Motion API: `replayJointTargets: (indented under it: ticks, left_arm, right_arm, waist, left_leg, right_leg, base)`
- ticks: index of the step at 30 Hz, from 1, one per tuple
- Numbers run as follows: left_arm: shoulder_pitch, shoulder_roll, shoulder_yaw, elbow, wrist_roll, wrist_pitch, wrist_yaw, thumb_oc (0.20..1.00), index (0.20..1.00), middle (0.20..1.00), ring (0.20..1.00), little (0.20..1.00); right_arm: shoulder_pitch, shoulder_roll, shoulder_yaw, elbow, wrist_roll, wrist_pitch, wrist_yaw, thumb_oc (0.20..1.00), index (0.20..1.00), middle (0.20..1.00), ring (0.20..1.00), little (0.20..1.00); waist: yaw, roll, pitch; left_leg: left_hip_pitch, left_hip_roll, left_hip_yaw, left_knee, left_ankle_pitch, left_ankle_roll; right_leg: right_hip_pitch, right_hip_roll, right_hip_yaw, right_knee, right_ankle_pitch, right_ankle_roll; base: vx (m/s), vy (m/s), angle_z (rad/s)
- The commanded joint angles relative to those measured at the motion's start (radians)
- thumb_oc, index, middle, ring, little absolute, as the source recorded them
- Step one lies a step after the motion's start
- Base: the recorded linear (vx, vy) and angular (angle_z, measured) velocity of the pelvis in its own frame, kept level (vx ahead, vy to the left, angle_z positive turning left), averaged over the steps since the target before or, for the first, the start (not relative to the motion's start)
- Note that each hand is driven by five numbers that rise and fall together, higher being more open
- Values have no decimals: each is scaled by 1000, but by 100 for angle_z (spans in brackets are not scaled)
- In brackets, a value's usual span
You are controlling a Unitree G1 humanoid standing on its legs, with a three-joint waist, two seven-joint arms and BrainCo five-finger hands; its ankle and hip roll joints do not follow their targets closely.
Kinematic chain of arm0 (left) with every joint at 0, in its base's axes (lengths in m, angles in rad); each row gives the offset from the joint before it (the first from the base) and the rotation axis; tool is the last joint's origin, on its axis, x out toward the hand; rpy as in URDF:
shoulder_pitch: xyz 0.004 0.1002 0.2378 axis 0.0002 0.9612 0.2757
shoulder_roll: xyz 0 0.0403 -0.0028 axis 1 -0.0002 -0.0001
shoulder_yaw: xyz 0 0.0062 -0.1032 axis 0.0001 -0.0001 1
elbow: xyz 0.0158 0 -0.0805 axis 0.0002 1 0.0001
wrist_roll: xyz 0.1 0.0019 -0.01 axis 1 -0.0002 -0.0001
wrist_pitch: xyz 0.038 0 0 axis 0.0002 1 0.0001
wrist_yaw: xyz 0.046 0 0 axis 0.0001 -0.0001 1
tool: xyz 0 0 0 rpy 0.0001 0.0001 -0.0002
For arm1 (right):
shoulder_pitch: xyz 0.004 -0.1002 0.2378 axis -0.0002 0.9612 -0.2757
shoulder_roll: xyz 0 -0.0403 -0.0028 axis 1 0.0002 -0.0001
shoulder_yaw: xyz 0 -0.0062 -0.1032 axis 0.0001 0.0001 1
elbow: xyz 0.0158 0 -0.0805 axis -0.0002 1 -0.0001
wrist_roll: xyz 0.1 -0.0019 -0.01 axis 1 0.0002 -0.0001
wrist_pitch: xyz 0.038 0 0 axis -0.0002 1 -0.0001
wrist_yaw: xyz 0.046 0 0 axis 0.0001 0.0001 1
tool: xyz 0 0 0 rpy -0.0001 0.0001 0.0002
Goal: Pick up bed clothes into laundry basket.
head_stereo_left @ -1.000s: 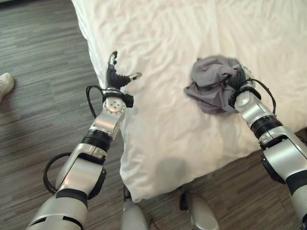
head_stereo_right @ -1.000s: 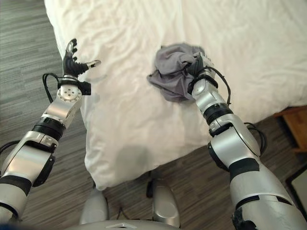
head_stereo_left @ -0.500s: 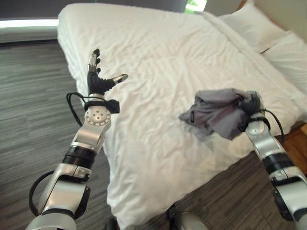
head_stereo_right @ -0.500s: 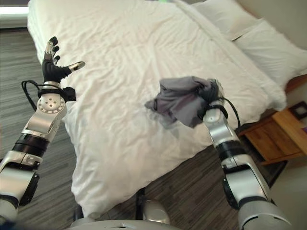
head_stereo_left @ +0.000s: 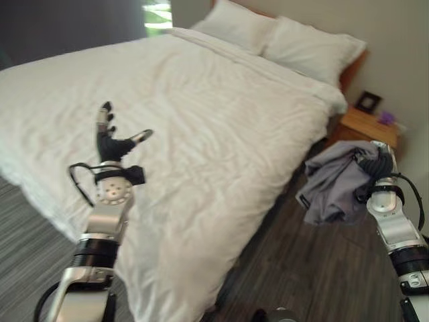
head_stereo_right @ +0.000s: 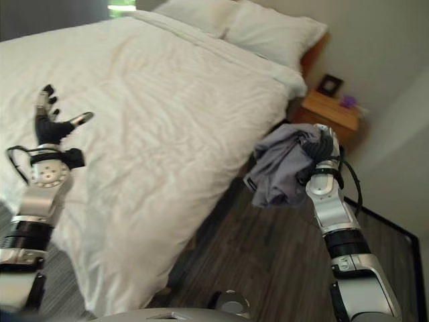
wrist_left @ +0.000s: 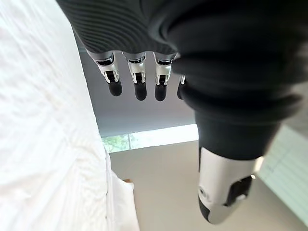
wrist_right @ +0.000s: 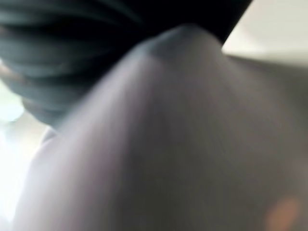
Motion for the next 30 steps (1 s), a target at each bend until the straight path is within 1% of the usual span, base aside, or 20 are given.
replayJointTargets:
  ticks: [1, 2, 7, 9, 11, 12, 13, 15, 16, 17, 18, 19, 21, 23, 24, 25, 26, 27, 29, 30]
  left_arm:
    - [248, -141, 54, -253, 49, -74, -73, 1000, 1000, 1000, 1000, 1000]
    - [294, -163, 102, -344, 0, -98, -79, 1000, 1000, 1000, 1000, 1000]
    - [355, -208, 107, -472, 53, -119, -90, 1000, 1000, 1000, 1000, 1000]
    - [349, -217, 87, -491, 59, -132, -89, 1000, 1000, 1000, 1000, 1000]
    - [329, -246, 54, -494, 55, -139, -94, 1000, 1000, 1000, 1000, 1000]
    - [319, -265, 34, -485, 45, -144, -99, 1000, 1000, 1000, 1000, 1000]
    - [323, -269, 31, -481, 46, -148, -95, 1000, 1000, 1000, 1000, 1000]
    - [325, -281, 14, -486, 48, -156, -73, 1000, 1000, 1000, 1000, 1000]
    - [325, -281, 14, -486, 49, -157, -71, 1000, 1000, 1000, 1000, 1000]
    - [334, -299, -5, -489, 49, -159, -65, 1000, 1000, 1000, 1000, 1000]
    - [333, -300, -7, -488, 51, -159, -64, 1000, 1000, 1000, 1000, 1000]
    - [339, -321, -22, -489, 58, -168, -52, 1000, 1000, 1000, 1000, 1000]
    - [324, -334, -52, -486, 73, -168, -49, 1000, 1000, 1000, 1000, 1000]
    - [293, -351, -94, -469, 91, -169, -44, 1000, 1000, 1000, 1000, 1000]
    - [293, -351, -94, -469, 91, -169, -44, 1000, 1000, 1000, 1000, 1000]
    - [272, -363, -123, -453, 100, -166, -34, 1000, 1000, 1000, 1000, 1000]
    - [272, -362, -123, -453, 100, -166, -34, 1000, 1000, 1000, 1000, 1000]
    - [254, -372, -146, -443, 114, -157, -25, 1000, 1000, 1000, 1000, 1000]
    - [239, -380, -184, -425, 120, -148, -27, 1000, 1000, 1000, 1000, 1000]
    - [237, -381, -185, -423, 120, -149, -27, 1000, 1000, 1000, 1000, 1000]
  right_arm:
    - [36, -106, -146, -46, 4, -89, -45, 200, 200, 200, 200, 200]
    - [59, -141, -183, -54, 0, -84, -42, 200, 200, 200, 200, 200]
    - [44, -162, -181, -81, -8, -127, -52, 200, 200, 200, 200, 200]
    - [39, -162, -174, -90, -4, -135, -62, 200, 200, 200, 200, 200]
    - [64, -154, -190, -109, 5, -146, -63, 200, 200, 200, 200, 200]
    - [70, -156, -195, -148, 5, -156, -61, 200, 200, 200, 200, 200]
    - [67, -152, -187, -166, 5, -161, -57, 200, 200, 200, 200, 200]
    - [45, -138, -149, -190, -4, -166, -50, 200, 200, 200, 200, 200]
    - [42, -138, -148, -189, -4, -165, -50, 200, 200, 200, 200, 200]
    - [40, -131, -105, -222, -30, -163, -32, 200, 200, 200, 200, 200]
    - [41, -131, -107, -224, -32, -161, -32, 200, 200, 200, 200, 200]
    - [39, -113, -82, -232, -51, -166, -23, 200, 200, 200, 200, 200]
    - [30, -104, -66, -236, -73, -170, -31, 200, 200, 200, 200, 200]
    - [31, -99, -50, -244, -93, -171, -36, 200, 200, 200, 200, 200]
    - [31, -99, -50, -244, -93, -171, -36, 200, 200, 200, 200, 200]
    - [27, -93, -33, -246, -99, -174, -40, 200, 200, 200, 200, 200]
    - [27, -93, -33, -246, -99, -174, -40, 200, 200, 200, 200, 200]
    - [25, -80, -7, -248, -112, -173, -41, 200, 200, 200, 200, 200]
    - [34, -89, 20, -244, -134, -163, -40, 200, 200, 200, 200, 200]
    - [34, -89, 20, -244, -134, -162, -40, 200, 200, 200, 200, 200]
  waist:
    - [20, 13, -37]
    - [34, 11, -45]
    - [43, 15, -57]
    - [41, 28, -54]
    - [9, 37, -57]
    - [-14, 46, -56]
    - [-1, 67, -49]
    - [23, 84, -27]
    - [25, 87, -26]
    - [66, 84, -3]
    - [60, 88, -6]
    - [79, 101, 9]
    - [95, 115, 11]
    - [108, 113, 15]
    - [109, 112, 15]
    - [117, 118, 18]
    - [119, 116, 17]
    - [129, 136, 21]
    - [151, 151, 32]
    - [156, 149, 32]
  left_leg:
    - [-43, -54, 80, -160, 137, 61]
    - [-40, -38, 117, -159, 148, 55]
    - [-1, 47, 326, -120, 196, 18]
    - [9, 73, 350, -103, 208, -3]
    - [6, 107, 362, -66, 211, -19]
    - [4, 169, 392, 53, 218, -45]
    - [5, 248, 399, 177, 262, -97]
    - [-19, 290, 298, 334, 395, -116]
    - [-21, 300, 298, 340, 399, -116]
    - [-105, 243, 61, 423, 343, -108]
    - [-123, 252, 48, 441, 335, -107]
    - [-160, 181, -99, 429, 264, -86]
    - [-168, 126, -198, 356, 224, -60]
    - [-189, 14, -281, 234, 153, -1]
    - [-187, 13, -280, 232, 154, -1]
    - [-205, -78, -349, 106, 112, 19]
    - [-203, -79, -347, 101, 115, 19]
    - [-238, -140, -395, -14, 156, 23]
    - [-342, -180, -389, -153, 239, 23]
    - [-340, -181, -384, -154, 237, 22]
  right_leg:
    - [106, -243, -142, 13, 129, 177]
    - [113, -245, -182, 10, 126, 173]
    - [134, -257, -448, -10, 97, 134]
    - [111, -237, -448, -21, 91, 114]
    - [100, -205, -417, -56, 60, 99]
    - [107, -172, -399, -94, 17, 80]
    - [115, -116, -363, -121, -18, 55]
    - [124, -62, -294, -151, -56, 21]
    - [124, -55, -294, -154, -58, 16]
    - [138, -22, -185, -165, -102, -13]
    - [135, -18, -193, -164, -105, -16]
    - [130, 2, -92, -166, -114, -10]
    - [124, 19, -15, -166, -120, 2]
    - [119, 22, 60, -166, -105, 21]
    - [120, 21, 61, -166, -105, 21]
    - [120, 32, 134, -166, -103, 37]
    - [118, 30, 136, -166, -102, 38]
    - [129, 57, 197, -166, -107, 41]
    - [178, 98, 265, -166, -147, 33]
    - [178, 95, 269, -166, -149, 33]
  base:
    - [-222, -138, -164]
    - [-171, -112, -168]
    - [-157, -161, -173]
    - [-33, -252, -260]
    - [98, -447, -106]
    - [226, -553, -91]
    - [234, -442, -133]
    - [168, -231, -118]
    - [206, -299, -224]
    - [141, -211, -215]
    - [226, -233, -197]
    - [110, -29, -95]
    - [166, -7, -210]
    - [127, 58, -121]
    - [237, 83, -95]
    - [167, 42, -142]
    - [376, 72, -177]
    - [310, 30, -155]
    - [486, 13, -169]
    - [395, 6, -158]
